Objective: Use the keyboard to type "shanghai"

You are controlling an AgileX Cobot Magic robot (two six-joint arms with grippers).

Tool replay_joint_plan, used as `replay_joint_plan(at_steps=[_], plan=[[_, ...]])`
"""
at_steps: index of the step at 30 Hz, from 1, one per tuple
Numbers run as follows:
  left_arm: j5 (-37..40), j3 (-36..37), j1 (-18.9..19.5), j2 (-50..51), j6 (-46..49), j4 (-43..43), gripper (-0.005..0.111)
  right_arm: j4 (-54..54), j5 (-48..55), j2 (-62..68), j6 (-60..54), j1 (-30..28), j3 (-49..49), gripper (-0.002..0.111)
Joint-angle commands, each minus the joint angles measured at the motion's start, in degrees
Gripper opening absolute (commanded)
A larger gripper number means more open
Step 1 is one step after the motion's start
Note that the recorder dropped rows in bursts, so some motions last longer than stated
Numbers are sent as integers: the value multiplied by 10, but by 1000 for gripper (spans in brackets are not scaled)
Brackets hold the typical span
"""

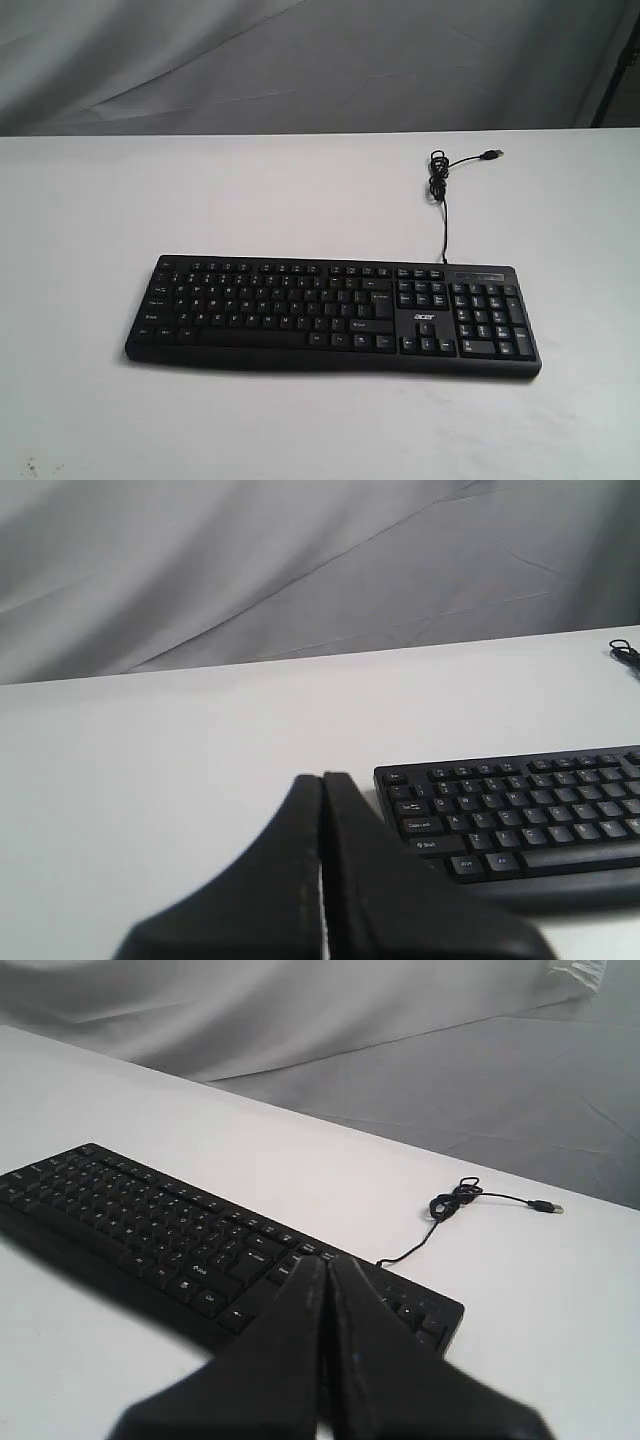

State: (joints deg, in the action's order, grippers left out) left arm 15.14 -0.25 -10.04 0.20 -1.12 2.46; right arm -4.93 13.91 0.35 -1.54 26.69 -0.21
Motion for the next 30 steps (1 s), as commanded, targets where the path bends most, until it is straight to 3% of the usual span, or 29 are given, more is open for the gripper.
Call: replay_joint_plan(at_steps=[1,16,21,30], plan=[[-3,2,-2,-2,-2,0,0,-5,1,-3,1,-4,2,0],[-3,2,-2,-2,-2,0,0,-5,1,-3,1,-4,2,0],[-3,2,-2,-2,-2,0,0,49,1,-3,-2,-4,-2,0],[-3,2,-2,-2,-2,0,0,56,-6,140,-1,-4,-163,0]])
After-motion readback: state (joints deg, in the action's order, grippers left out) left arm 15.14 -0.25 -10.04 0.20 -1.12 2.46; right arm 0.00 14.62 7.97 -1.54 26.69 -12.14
